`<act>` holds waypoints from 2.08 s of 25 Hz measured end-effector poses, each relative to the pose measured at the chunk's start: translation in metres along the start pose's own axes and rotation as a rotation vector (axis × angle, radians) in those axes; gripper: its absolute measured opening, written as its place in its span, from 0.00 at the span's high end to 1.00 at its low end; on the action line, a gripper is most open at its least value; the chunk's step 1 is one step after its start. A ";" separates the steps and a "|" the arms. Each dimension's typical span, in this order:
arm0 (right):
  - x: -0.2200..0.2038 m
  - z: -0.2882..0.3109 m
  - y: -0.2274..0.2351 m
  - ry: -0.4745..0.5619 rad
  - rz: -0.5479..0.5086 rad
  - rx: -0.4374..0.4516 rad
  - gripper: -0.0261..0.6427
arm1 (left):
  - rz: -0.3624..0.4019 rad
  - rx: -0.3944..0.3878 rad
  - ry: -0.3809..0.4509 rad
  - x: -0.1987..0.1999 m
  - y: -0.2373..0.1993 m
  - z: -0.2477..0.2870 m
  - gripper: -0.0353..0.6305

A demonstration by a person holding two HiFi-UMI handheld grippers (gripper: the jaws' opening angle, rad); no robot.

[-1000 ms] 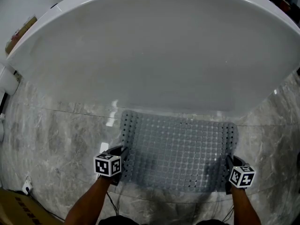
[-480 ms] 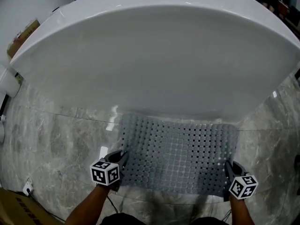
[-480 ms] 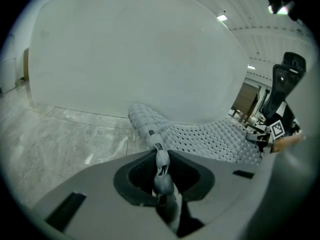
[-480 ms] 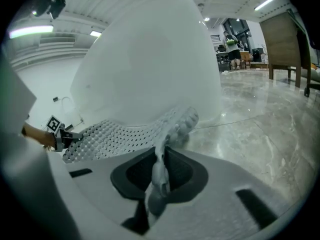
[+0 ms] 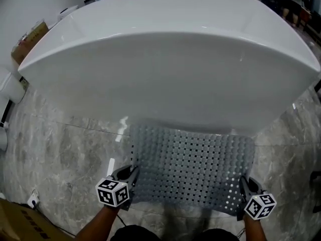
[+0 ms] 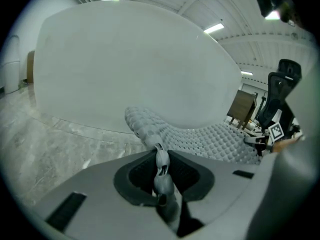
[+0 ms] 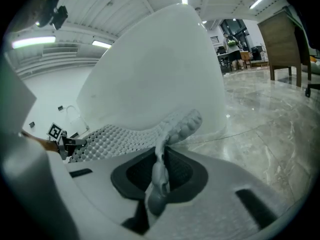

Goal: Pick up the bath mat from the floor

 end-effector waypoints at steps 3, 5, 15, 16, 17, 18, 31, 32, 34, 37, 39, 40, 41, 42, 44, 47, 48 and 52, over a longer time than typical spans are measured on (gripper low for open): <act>0.018 -0.018 -0.013 0.017 -0.001 0.002 0.90 | -0.002 0.003 0.022 0.016 0.006 -0.024 0.85; 0.032 -0.032 -0.021 0.029 -0.002 0.001 0.90 | 0.003 0.006 0.039 0.028 0.013 -0.042 0.85; 0.101 -0.104 -0.065 0.047 -0.010 0.009 0.90 | -0.007 0.019 0.083 0.081 0.049 -0.130 0.85; 0.109 -0.112 -0.069 0.048 -0.011 0.011 0.90 | -0.011 0.021 0.084 0.088 0.054 -0.139 0.85; 0.118 -0.120 -0.073 0.048 -0.012 0.012 0.90 | -0.013 0.023 0.086 0.094 0.058 -0.148 0.85; 0.128 -0.129 -0.079 0.046 -0.012 0.013 0.90 | -0.014 0.024 0.087 0.102 0.063 -0.158 0.85; 0.242 -0.248 -0.136 0.055 -0.005 0.020 0.90 | -0.012 0.040 0.103 0.205 0.123 -0.289 0.85; 0.252 -0.257 -0.140 0.059 -0.006 0.021 0.90 | -0.012 0.041 0.108 0.214 0.128 -0.298 0.85; 0.271 -0.275 -0.149 0.068 -0.008 0.024 0.90 | -0.011 0.040 0.119 0.232 0.138 -0.318 0.85; 0.299 -0.301 -0.164 0.088 -0.011 0.029 0.90 | -0.008 0.040 0.137 0.258 0.150 -0.346 0.85; 0.317 -0.318 -0.174 0.104 -0.010 0.033 0.90 | -0.006 0.038 0.149 0.274 0.157 -0.365 0.85; 0.325 -0.326 -0.178 0.112 -0.008 0.035 0.90 | -0.006 0.038 0.155 0.282 0.160 -0.375 0.85; 0.332 -0.334 -0.182 0.120 -0.007 0.036 0.90 | -0.005 0.037 0.161 0.290 0.164 -0.383 0.85; 0.340 -0.342 -0.186 0.128 -0.006 0.037 0.90 | -0.003 0.037 0.167 0.297 0.167 -0.392 0.85; 0.354 -0.358 -0.194 0.144 -0.004 0.039 0.90 | 0.005 0.036 0.178 0.313 0.173 -0.409 0.85; 0.374 -0.383 -0.208 0.168 0.003 0.040 0.90 | 0.020 0.030 0.198 0.335 0.181 -0.436 0.85; 0.380 -0.391 -0.213 0.176 0.005 0.042 0.90 | 0.026 0.028 0.205 0.342 0.183 -0.445 0.85; 0.404 -0.426 -0.230 0.204 -0.011 0.050 0.90 | 0.040 0.010 0.230 0.361 0.196 -0.477 0.85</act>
Point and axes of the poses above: the fingertips, and each gripper's own axes: z forward along the fingers, y to its right, x out of its top, the point moved 9 cm from there along -z, backward along the fingers, and after that the axes turned 6 degrees about -y, right-handed, at the moved point
